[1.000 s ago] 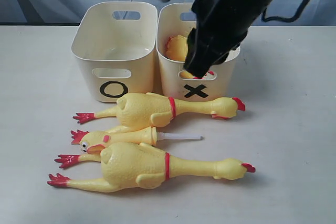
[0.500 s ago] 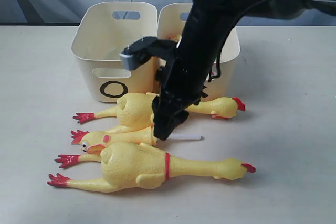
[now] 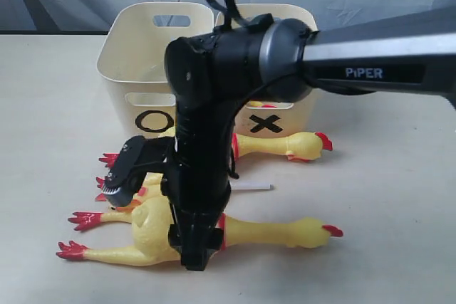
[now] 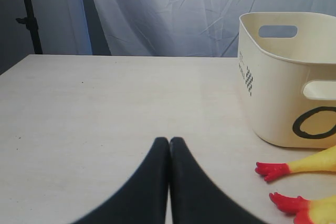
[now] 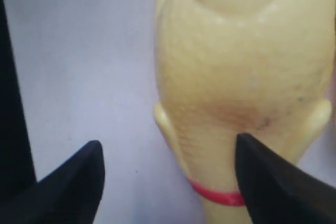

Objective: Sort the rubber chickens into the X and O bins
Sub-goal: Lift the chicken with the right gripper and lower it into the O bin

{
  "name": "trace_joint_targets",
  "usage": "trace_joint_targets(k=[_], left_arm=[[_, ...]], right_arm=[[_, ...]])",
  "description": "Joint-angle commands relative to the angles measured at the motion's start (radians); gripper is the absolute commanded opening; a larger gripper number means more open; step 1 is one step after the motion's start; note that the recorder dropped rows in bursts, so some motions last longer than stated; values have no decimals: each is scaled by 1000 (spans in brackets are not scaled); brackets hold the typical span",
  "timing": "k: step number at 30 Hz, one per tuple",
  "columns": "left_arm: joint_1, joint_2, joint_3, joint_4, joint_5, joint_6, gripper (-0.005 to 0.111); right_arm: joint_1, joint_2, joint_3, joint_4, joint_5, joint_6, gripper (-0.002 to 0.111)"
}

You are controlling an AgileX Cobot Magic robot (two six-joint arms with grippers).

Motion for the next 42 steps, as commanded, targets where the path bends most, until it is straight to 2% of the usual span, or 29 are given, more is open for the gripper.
trace_joint_targets(k=[1,10,12,13,14,16,17,27,36,37,42], left_arm=[[-4,-5,-2,0,-13,-4,0],[-4,-5,-2,0,-13,-4,0],[-4,-5,-2,0,-13,-4,0],[-4,-5,-2,0,-13,-4,0],[-4,-5,-2,0,-13,-4,0],[-4,-5,-2,0,-13,-4,0],[-4,-5,-2,0,-13,-4,0],[-4,-5,-2,0,-13,-4,0],[-4,-5,-2,0,-13,-4,0],[-4,-5,-2,0,-13,-4,0],[-4,-5,-2,0,-13,-4,0]], right_arm=[[23,55,2,-200,-7,126,66],[23,157,2,-289,13,255,66],[23,179,2,-289,10,290,63],[23,188,2,-289,17,293,55],[23,197,2,-282,33,293,43],[23,206,2,-276,44,289,10],[25,207,2,-276,44,287,1],[25,98,-33,-289,44,287,-1],[23,-183,-270,-294,44,320,-1],[23,-203,-287,-304,-8,323,-1],[23,-240,-308,-308,-498,418,-1]])
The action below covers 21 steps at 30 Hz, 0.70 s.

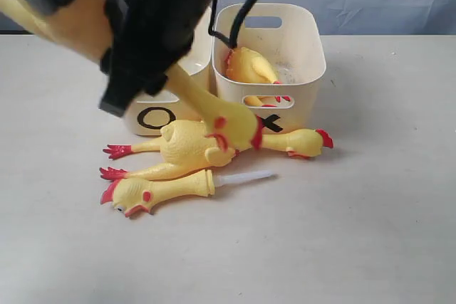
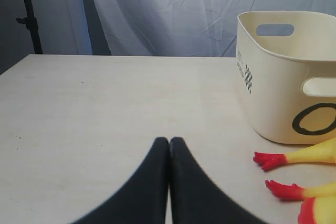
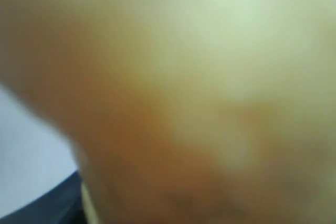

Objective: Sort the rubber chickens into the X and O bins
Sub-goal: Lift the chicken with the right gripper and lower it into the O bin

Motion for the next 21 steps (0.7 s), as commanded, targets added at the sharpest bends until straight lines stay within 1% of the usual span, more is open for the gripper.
trace_joint_targets(k=[1,6,10,14,18,21], left_arm=[[-4,-5,-2,0,-13,-4,0],[-4,-5,-2,0,-13,-4,0],[-4,-5,-2,0,-13,-4,0],[-4,-5,-2,0,-13,-4,0],[-4,-5,-2,0,-13,-4,0],[-4,-5,-2,0,-13,-4,0]], right_arm=[[-3,-15,-10,-6,-349,60,-1],[-15,10,-10,-7,-633,60,-1],[-44,50,-10,0,-777,79,-1],[-81,117,-10,8,-968,79,-1],[-140,201,-10,119,-1107,79,-1],[-189,268,-10,265,-1178,80,-1]])
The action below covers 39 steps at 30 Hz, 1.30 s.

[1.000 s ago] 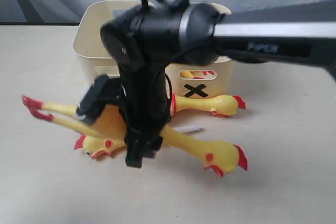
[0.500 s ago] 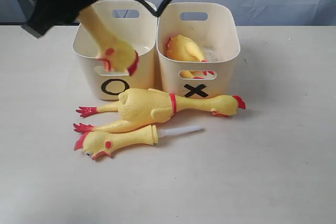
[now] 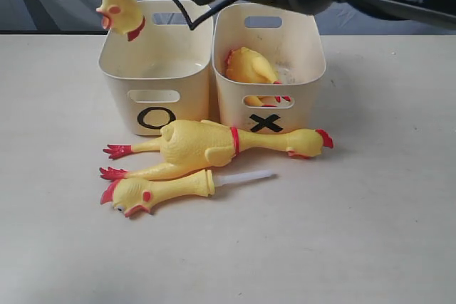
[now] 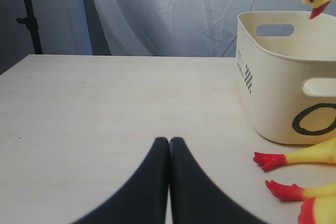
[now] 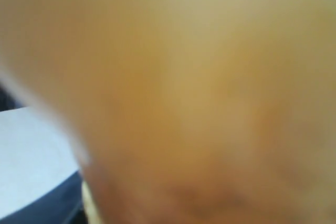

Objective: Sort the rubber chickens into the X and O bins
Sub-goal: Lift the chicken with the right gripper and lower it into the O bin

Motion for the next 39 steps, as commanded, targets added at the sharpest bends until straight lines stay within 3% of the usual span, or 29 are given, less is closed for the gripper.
trace_joint_targets(k=[1,3,7,9,15,21,23,28,39], left_arm=[[-4,-5,-2,0,-13,-4,0],[-4,-5,-2,0,-13,-4,0],[-4,-5,-2,0,-13,-4,0],[-4,-5,-2,0,-13,-4,0],[-4,-5,-2,0,-13,-4,0],[-4,-5,-2,0,-13,-4,0],[-4,-5,-2,0,-13,-4,0],[-4,-5,-2,0,-13,-4,0],[-4,-5,-2,0,-13,-4,0]], right_arm=[[-71,89,-10,209,-133,6,0],[-89,120,-10,233,-142,6,9],[-111,149,-10,233,-151,6,58],[-111,150,-10,255,-138,6,72],[-103,112,-10,253,-136,6,57],[-102,71,-10,242,-113,1,56],[-102,69,-10,235,-84,-2,59],[-104,73,-10,231,-24,-2,80],[-104,43,-10,242,-25,2,80]])
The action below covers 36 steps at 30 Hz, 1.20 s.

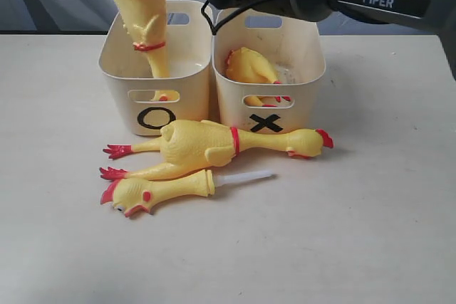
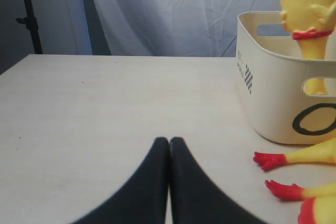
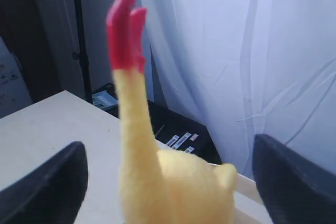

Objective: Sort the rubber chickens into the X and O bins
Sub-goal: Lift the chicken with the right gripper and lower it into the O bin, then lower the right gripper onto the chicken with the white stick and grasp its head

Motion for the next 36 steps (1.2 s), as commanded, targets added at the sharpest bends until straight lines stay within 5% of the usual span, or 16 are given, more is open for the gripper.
trace_joint_targets(k=[1,8,18,22,29,36], left_arm=[[-4,-5,-2,0,-13,-4,0],[-4,-5,-2,0,-13,-4,0],[-4,-5,-2,0,-13,-4,0],[-4,-5,-2,0,-13,-4,0],[-4,-5,-2,0,-13,-4,0],[-4,-5,-2,0,-13,-4,0]], right_arm=[[-2,-49,-10,-1,12,-1,80],[-2,-145,-10,-90,331,-6,80],[0,-152,9,-278,1085,-128,80],[0,-144,38,-224,1156,-215,80],[7,-107,128,134,1193,-465,80],[100,-22,174,31,1035,-668,80]])
